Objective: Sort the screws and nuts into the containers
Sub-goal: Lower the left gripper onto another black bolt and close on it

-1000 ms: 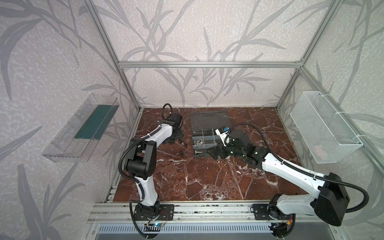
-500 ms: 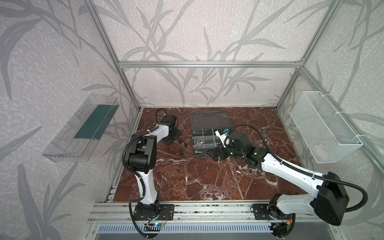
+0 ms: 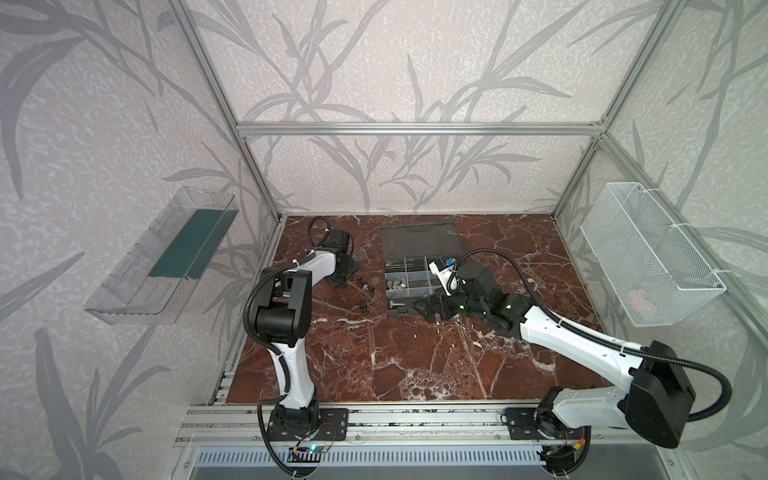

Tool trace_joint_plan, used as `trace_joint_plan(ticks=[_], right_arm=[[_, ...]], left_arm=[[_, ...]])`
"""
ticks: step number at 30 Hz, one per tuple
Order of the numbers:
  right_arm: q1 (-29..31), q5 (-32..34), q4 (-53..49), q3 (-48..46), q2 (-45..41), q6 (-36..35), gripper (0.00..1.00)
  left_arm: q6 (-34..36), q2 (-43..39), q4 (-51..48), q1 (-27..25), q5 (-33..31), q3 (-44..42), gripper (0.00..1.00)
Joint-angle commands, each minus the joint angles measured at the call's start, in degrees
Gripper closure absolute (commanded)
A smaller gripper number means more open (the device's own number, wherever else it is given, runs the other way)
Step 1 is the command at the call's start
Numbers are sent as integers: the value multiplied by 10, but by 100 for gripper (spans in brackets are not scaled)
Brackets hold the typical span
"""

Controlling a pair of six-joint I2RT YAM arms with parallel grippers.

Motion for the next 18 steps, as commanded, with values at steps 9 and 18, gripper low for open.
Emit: trace_joint_plan(ticks=[9,18], right_arm=[[3,10,7,-10,-12,-8,1],[3,16,11,-13,-14,-10,1]], left_arm=[[39,38,-43,8,-21,4,42],[67,38,-55,7,-18,4,51]])
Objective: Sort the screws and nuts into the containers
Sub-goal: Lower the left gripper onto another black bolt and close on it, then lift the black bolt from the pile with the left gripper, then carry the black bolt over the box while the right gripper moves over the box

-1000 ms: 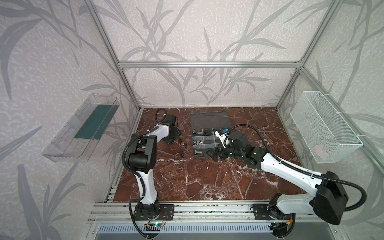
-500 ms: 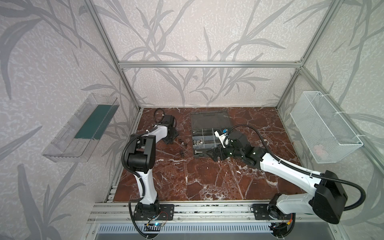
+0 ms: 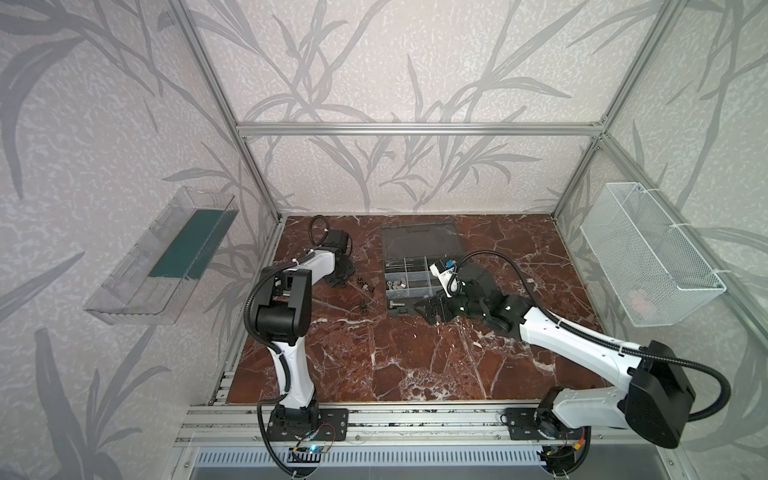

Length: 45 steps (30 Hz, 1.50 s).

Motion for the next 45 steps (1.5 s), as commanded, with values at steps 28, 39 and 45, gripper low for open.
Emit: trace_joint_plan(ticks=[28,39,45], right_arm=[[3,19,3,-1,-33,-9,1],[0,39,-20,-3,-59,-11,1],[-18,56,-40,-18,-96,-15,1]], left_arm=[[77,-61,-85,-13,53,17,65],[97,-123,-98,-94,50,44,64],[80,-119,-95,-168,71,65,64]])
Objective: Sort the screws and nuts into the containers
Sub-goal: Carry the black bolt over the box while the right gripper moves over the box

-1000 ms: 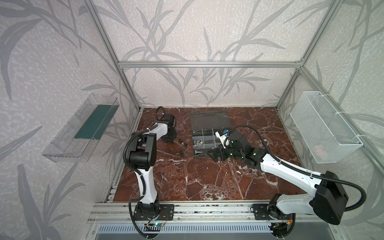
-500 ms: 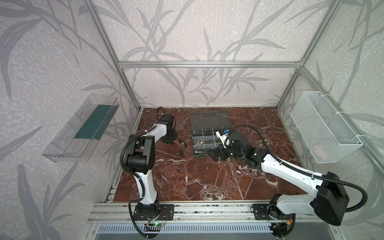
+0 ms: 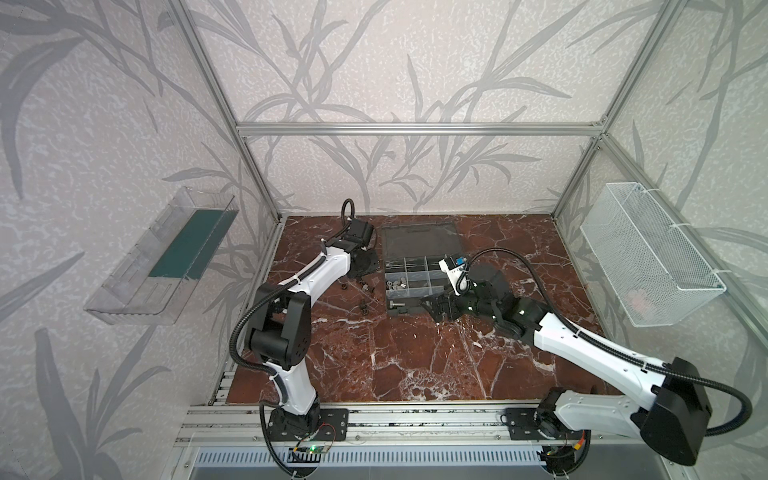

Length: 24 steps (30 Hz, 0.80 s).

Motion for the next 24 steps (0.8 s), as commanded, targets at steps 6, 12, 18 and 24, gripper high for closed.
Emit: trace_joint_plan(ticks=[6,12,18,24], right_arm=[[-36,30,-36,-41,-73,-4,1],[-57,35,-52,-66,-113,-6,1],[-83,31,-58,-78,-139,-2,1],[-103,32,-68,-91,-164,-6,1]], left_arm=[[-52,-6,19,-101,31,19,64],[-79,17,36,-167,51,38,64],[-102,63,51,-204,73,70,64],[-112,100,56,-221,83,98,64]])
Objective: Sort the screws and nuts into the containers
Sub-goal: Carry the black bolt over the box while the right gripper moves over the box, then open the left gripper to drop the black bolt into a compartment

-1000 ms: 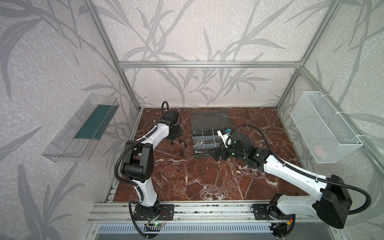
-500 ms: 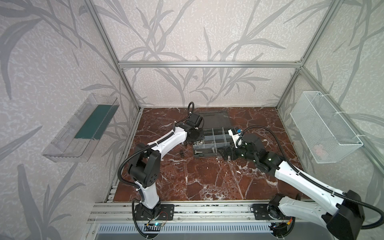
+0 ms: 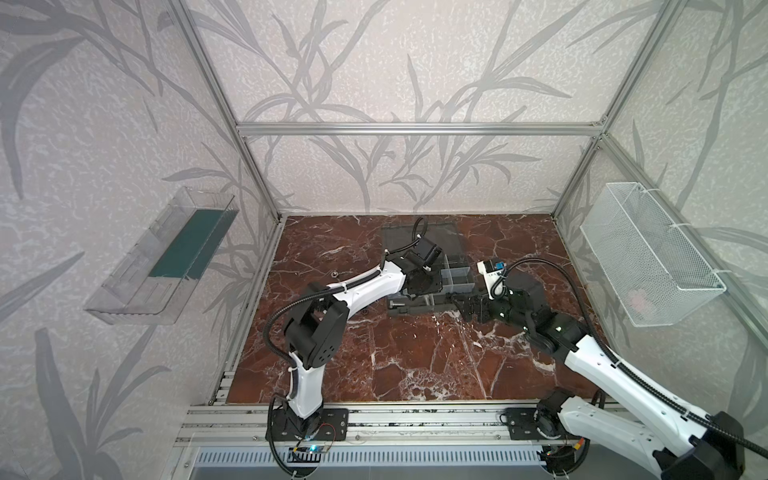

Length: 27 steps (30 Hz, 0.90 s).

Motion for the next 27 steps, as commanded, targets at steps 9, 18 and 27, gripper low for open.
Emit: trace_joint_plan(ticks=[9,18,27], right_arm=[[-30,-16,-13,-16,-22,-2,1],[-39,-22,-20,-14,-27,-6,1],[-42,-22,-24,-15,-33,-4,1]], left_arm=[[-18,62,6,-20,20,69,63],[-16,71,1,-21,24,71,57],[12,29,-18,-15,6,71,48]])
